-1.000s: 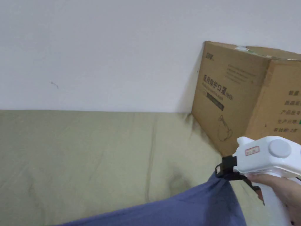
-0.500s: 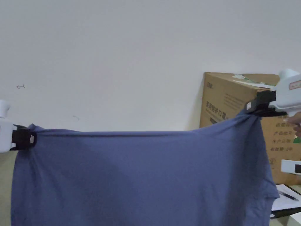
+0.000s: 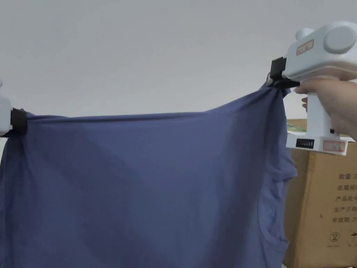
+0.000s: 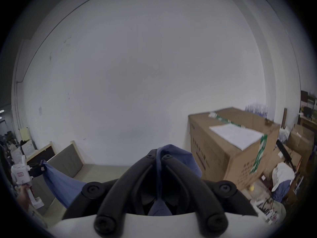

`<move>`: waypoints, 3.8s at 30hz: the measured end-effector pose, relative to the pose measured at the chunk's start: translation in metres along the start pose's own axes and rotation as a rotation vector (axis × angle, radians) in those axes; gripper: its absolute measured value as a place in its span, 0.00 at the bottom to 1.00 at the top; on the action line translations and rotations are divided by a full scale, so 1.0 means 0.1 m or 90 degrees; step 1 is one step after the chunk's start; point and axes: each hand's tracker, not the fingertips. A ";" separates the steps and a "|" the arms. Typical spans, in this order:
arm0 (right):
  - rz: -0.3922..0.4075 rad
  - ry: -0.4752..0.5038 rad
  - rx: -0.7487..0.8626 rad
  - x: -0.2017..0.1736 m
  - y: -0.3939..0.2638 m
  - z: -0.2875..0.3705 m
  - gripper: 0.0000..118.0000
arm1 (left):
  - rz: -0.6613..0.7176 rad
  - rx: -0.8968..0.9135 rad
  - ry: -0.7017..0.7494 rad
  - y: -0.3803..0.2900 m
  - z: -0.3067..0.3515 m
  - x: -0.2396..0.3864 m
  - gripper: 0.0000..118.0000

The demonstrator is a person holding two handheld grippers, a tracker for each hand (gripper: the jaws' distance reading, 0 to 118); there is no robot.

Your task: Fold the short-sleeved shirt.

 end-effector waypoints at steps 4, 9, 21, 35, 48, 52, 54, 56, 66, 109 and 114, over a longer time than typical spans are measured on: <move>0.014 -0.015 0.025 -0.11 0.01 -0.30 0.02 | 0.011 0.015 0.008 0.01 -0.41 0.08 0.01; 0.014 -0.034 0.008 -0.10 -0.60 -0.74 0.02 | 0.015 -0.026 0.033 -0.49 -0.93 0.20 0.01; -0.049 -0.045 -0.426 0.53 -4.37 -0.95 0.02 | 0.013 -0.339 -0.033 -3.47 -1.27 0.18 0.01; -0.085 0.001 -0.527 1.35 -5.39 2.14 0.02 | 0.035 -0.401 -0.141 -4.72 1.30 -0.40 0.01; -0.052 -0.067 -0.600 1.26 -5.73 2.57 0.02 | -0.067 -0.414 -0.153 -5.13 1.95 -0.22 0.03; -0.055 -0.086 -0.584 1.24 -5.76 2.54 0.33 | -0.110 -0.460 -0.086 -5.16 1.99 -0.29 0.86; -0.038 -0.081 -0.570 1.20 -5.69 2.59 0.81 | -0.050 -0.450 -0.109 -5.09 2.11 -0.38 0.97; -0.039 -0.067 -0.528 1.08 -5.54 2.74 0.99 | 0.006 -0.439 -0.118 -4.95 2.31 -0.52 0.97; -0.084 0.099 -0.052 0.09 -4.66 3.70 0.53 | 0.113 -0.055 -0.107 -4.18 3.33 -0.21 0.29; -0.080 0.039 -0.363 0.86 -5.05 2.94 0.00 | 0.068 -0.222 -0.128 -4.73 2.37 -0.29 0.00; 0.004 0.015 -0.495 1.11 -5.38 2.84 0.96 | 0.042 -0.244 -0.125 -4.76 2.35 -0.16 0.00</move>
